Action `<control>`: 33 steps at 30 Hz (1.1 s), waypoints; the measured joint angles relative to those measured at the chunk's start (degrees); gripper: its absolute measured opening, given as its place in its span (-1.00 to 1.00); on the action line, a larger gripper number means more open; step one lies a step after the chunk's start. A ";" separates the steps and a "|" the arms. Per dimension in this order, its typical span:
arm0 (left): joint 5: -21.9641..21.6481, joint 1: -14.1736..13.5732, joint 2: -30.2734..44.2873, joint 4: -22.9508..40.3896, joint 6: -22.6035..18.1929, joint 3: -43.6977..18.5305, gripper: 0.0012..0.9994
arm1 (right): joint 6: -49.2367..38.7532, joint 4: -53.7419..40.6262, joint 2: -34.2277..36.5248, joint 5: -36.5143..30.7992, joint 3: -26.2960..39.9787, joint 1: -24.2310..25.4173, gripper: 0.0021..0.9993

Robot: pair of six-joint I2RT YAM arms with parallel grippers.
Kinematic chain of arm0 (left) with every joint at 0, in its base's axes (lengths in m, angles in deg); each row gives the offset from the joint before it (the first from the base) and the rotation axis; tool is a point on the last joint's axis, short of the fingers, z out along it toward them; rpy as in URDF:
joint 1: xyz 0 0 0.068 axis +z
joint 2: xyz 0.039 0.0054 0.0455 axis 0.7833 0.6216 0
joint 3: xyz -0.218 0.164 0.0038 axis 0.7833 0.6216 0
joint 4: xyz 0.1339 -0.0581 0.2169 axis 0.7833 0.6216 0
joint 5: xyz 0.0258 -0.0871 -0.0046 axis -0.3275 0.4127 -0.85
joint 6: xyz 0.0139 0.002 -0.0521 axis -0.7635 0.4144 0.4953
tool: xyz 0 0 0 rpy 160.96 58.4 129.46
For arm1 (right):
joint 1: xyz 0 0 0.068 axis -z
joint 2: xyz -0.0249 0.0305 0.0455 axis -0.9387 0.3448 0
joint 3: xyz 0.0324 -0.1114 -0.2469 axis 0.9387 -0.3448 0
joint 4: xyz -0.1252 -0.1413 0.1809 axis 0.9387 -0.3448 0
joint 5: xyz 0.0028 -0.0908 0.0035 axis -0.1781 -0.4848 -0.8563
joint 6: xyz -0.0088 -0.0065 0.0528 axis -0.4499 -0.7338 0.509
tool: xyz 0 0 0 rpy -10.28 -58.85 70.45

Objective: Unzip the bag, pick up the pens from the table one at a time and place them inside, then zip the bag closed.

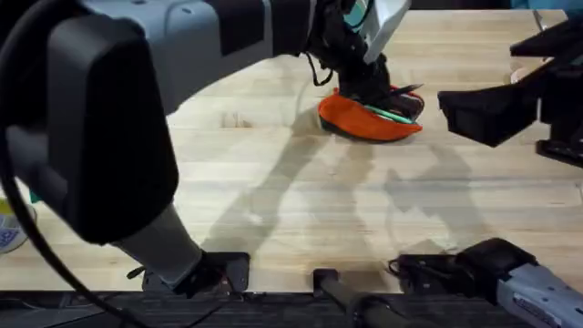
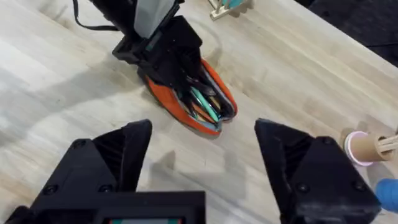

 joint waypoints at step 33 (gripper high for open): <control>-14.29 -0.65 3.80 2.55 -3.63 -0.20 0.90 | -0.01 -0.03 0.01 -0.01 -0.02 0.00 1.00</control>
